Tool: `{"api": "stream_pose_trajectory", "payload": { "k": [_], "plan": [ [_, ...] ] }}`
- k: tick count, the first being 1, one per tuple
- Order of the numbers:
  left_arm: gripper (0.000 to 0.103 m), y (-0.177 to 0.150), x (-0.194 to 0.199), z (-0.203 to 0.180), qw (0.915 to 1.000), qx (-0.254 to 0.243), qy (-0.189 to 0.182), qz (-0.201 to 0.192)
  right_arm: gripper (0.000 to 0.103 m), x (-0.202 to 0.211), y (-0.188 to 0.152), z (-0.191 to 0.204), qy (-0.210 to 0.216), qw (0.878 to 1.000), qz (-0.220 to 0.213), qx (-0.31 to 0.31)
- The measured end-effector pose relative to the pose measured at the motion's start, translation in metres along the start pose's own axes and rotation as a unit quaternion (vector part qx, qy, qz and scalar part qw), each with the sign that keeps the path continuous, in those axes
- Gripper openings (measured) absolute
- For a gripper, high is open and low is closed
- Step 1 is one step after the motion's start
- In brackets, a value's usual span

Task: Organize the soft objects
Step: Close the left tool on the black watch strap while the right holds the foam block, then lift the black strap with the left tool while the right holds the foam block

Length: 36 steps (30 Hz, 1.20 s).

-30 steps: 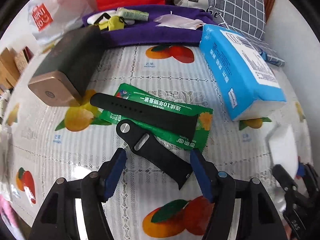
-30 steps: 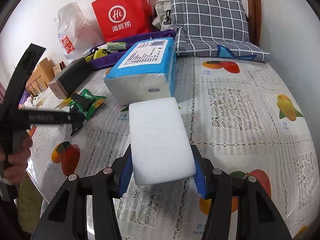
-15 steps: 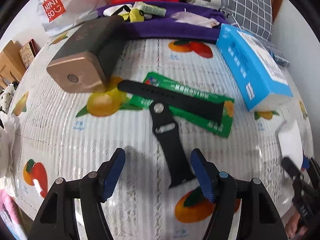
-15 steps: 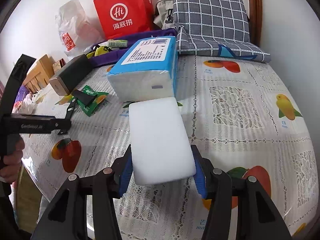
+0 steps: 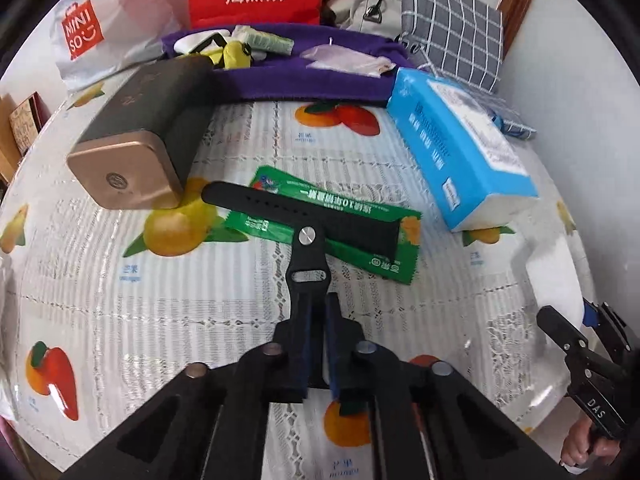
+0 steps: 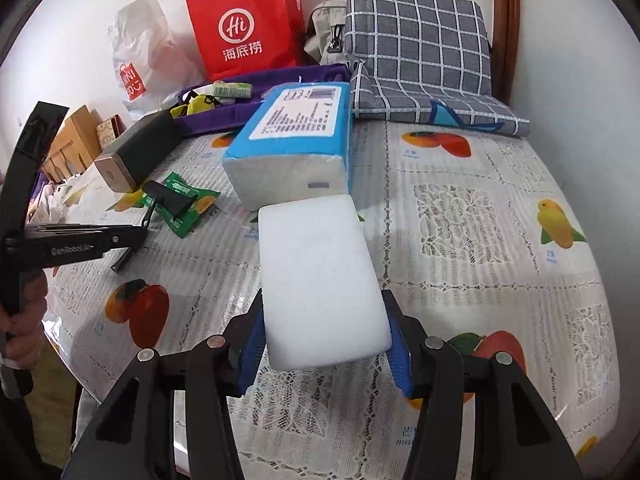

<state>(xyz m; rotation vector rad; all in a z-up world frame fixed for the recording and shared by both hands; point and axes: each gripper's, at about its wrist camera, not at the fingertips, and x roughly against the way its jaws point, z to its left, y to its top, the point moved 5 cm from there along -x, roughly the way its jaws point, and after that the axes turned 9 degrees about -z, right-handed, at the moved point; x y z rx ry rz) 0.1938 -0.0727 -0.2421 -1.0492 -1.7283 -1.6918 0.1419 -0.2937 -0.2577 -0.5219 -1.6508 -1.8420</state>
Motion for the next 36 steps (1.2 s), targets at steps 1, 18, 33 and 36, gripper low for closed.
{"api": "stream_pose_trajectory", "payload": {
  "k": [1, 18, 33, 36],
  "plan": [
    [0.006, 0.0, 0.001, 0.0, 1.0, -0.004, -0.001, -0.002, 0.052, 0.002, 0.002, 0.001, -0.001, 1.0, -0.001, 0.001],
    [0.027, -0.013, -0.005, -0.006, 0.9986, -0.049, -0.018, 0.011, 0.052, 0.018, 0.008, 0.015, -0.014, 1.0, -0.006, 0.019],
    [0.02, -0.013, -0.009, -0.008, 0.9947, -0.101, 0.018, -0.011, 0.052, 0.02, 0.026, 0.017, -0.022, 0.999, -0.014, 0.023],
    [0.02, -0.009, -0.008, -0.002, 0.9974, -0.072, -0.002, 0.0, 0.052, 0.02, 0.031, 0.021, -0.018, 0.999, -0.016, 0.027]
  ]
}}
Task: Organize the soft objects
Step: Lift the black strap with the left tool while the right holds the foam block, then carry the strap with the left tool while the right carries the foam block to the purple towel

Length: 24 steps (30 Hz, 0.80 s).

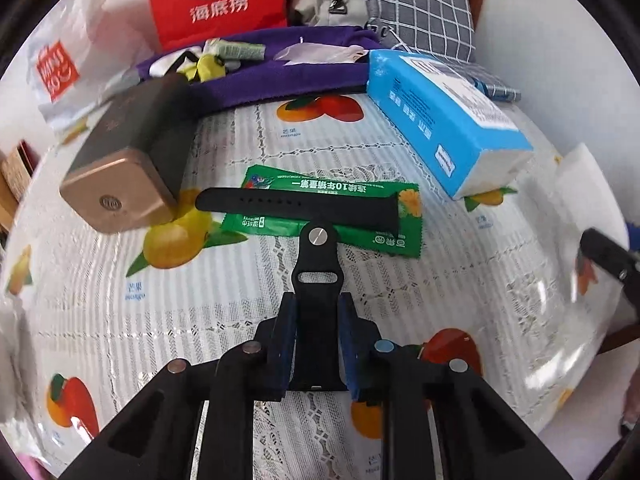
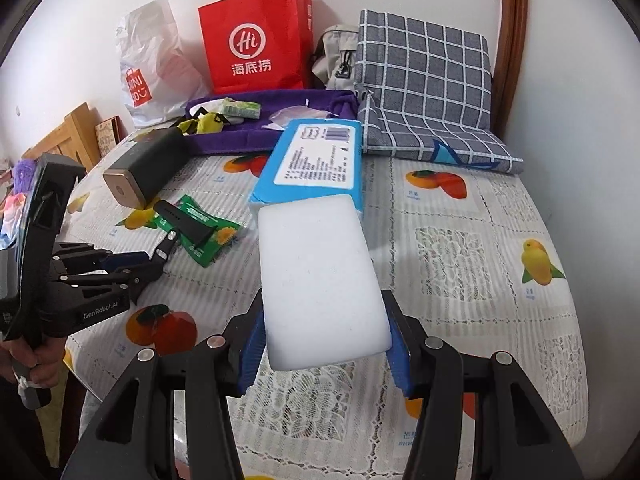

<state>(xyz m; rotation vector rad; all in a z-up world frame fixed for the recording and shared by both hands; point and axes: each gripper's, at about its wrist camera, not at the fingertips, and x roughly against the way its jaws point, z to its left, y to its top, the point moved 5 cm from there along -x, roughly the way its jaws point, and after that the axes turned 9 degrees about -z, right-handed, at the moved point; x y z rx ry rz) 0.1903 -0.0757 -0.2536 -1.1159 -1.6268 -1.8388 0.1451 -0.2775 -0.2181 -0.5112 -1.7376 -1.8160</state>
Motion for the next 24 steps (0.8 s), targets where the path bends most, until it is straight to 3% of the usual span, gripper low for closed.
{"api": "stream_pose_trajectory", "payload": {
  "k": [14, 24],
  "plan": [
    [0.02, 0.032, 0.045, 0.032, 0.9977, 0.041, -0.016, -0.052, 0.051, 0.005, 0.035, 0.017, 0.023, 0.999, -0.023, 0.01],
    [0.02, 0.062, 0.064, 0.052, 0.9952, 0.054, -0.005, -0.081, 0.051, 0.003, 0.069, 0.026, 0.028, 0.999, -0.04, 0.02]
  ]
}}
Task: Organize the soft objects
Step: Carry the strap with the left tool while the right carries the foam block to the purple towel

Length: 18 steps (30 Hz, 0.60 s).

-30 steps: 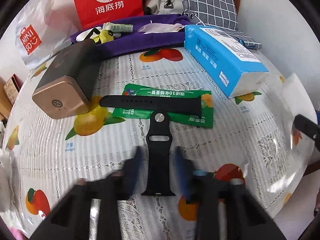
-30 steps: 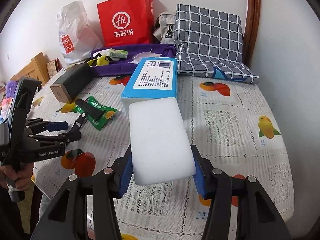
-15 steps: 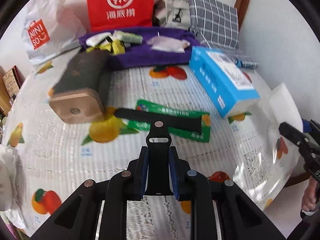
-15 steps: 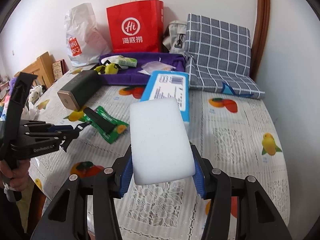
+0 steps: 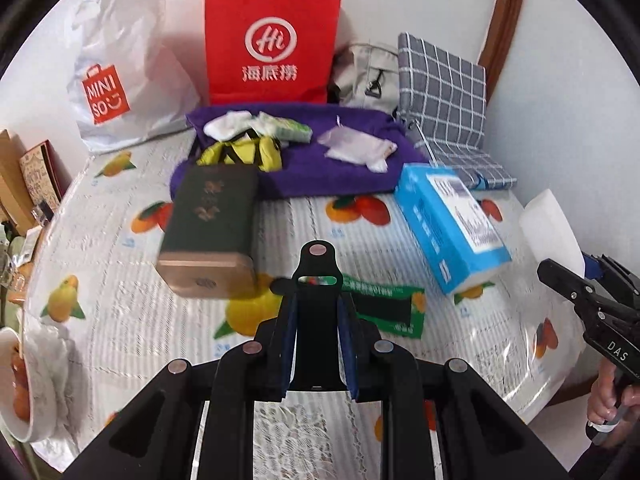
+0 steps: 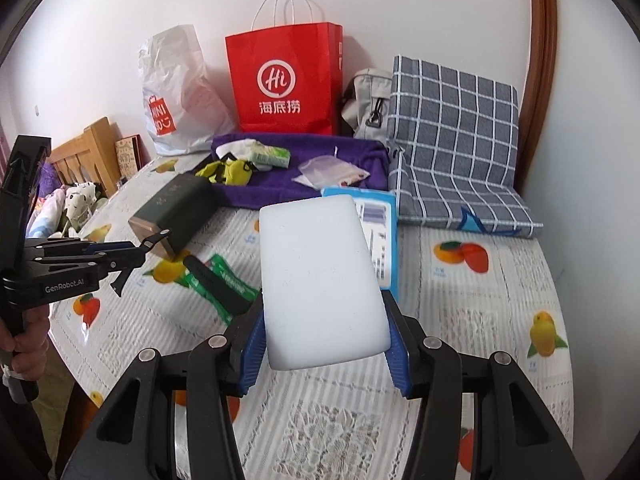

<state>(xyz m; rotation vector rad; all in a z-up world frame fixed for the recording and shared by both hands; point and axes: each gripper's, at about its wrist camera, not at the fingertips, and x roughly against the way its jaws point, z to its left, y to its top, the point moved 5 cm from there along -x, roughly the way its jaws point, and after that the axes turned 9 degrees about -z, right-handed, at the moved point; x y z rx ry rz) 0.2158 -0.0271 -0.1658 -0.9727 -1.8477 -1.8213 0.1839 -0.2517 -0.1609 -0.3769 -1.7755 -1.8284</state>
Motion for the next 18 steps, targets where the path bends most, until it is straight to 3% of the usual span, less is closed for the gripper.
{"api": "stream_pose_trajectory", "payload": {
  "k": [18],
  "plan": [
    [0.02, 0.071, -0.012, 0.032, 0.999, 0.026, 0.014, -0.033, 0.051, -0.037, 0.061, -0.007, -0.006, 1.0, -0.004, -0.002]
  ]
}}
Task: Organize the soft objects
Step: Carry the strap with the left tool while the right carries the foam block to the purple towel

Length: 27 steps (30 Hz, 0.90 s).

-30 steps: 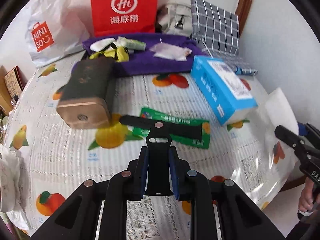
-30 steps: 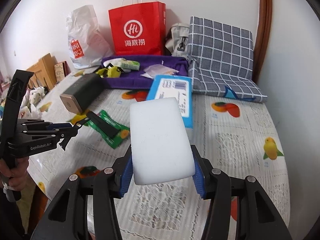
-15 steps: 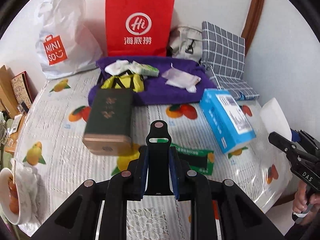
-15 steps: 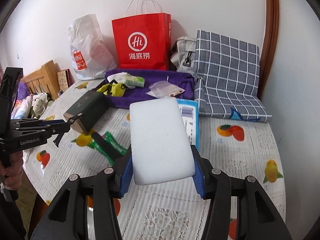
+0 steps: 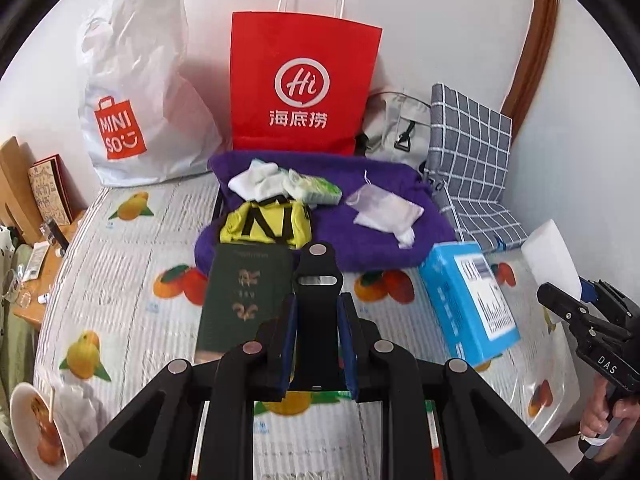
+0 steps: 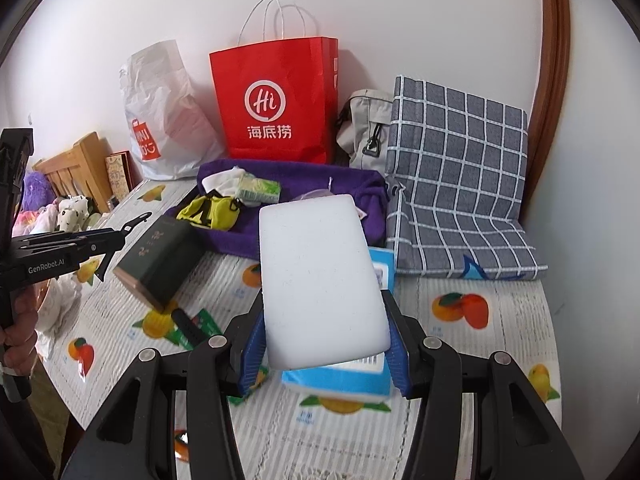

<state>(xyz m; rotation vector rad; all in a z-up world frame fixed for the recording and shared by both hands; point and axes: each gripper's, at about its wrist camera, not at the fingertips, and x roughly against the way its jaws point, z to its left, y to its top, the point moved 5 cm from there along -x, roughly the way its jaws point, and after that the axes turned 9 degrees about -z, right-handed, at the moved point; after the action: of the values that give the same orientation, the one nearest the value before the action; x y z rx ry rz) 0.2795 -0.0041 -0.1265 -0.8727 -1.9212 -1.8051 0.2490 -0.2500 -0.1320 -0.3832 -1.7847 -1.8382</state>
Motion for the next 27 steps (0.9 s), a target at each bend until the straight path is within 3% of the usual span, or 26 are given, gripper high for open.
{"api": "stream_pose_trajectory", "payload": {
  "k": [14, 27],
  "plan": [
    [0.02, 0.046, -0.035, 0.012, 0.9998, -0.001, 0.016, -0.012, 0.051, -0.046, 0.048, -0.003, 0.008, 1.0, -0.001, -0.012],
    [0.02, 0.086, -0.073, 0.038, 0.9987, 0.035, 0.032, -0.017, 0.051, -0.098, 0.082, 0.001, 0.027, 1.0, 0.009, -0.011]
  ]
}}
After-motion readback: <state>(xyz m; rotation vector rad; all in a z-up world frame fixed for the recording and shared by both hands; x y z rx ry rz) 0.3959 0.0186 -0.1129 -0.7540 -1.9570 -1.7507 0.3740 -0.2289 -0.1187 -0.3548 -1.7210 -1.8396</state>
